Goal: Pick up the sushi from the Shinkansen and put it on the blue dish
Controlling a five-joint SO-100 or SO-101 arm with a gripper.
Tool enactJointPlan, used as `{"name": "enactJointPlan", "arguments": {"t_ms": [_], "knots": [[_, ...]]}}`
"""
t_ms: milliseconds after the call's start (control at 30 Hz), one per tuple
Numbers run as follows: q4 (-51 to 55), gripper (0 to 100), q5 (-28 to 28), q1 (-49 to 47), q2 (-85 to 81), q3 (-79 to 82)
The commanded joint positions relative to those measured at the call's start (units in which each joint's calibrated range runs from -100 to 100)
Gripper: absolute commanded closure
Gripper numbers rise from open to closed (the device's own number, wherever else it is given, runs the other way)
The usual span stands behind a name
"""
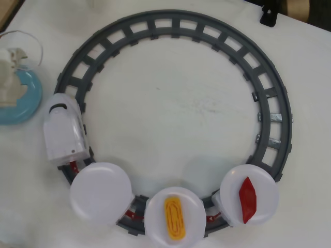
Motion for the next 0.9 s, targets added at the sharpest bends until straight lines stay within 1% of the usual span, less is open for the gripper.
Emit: {"name": "enactJointPlan", "arguments": {"t_ms": [0, 100, 167, 333, 533, 867], "knots": [[4.3, 77, -3.7, 5.0, -7.8, -3.2], [8.2, 77, -5.6, 7.4, -10.2, -3.1], [9.9, 77, -5.9, 8.1, -11.6, -2.0], [11.0, 76, -6.5, 10.5, -15.1, 5.8], [10.1, 76, -4.5, 11.8, -23.3, 19.2], [5.5, 76, -1.1, 11.4, -50.0, 41.5]]}}
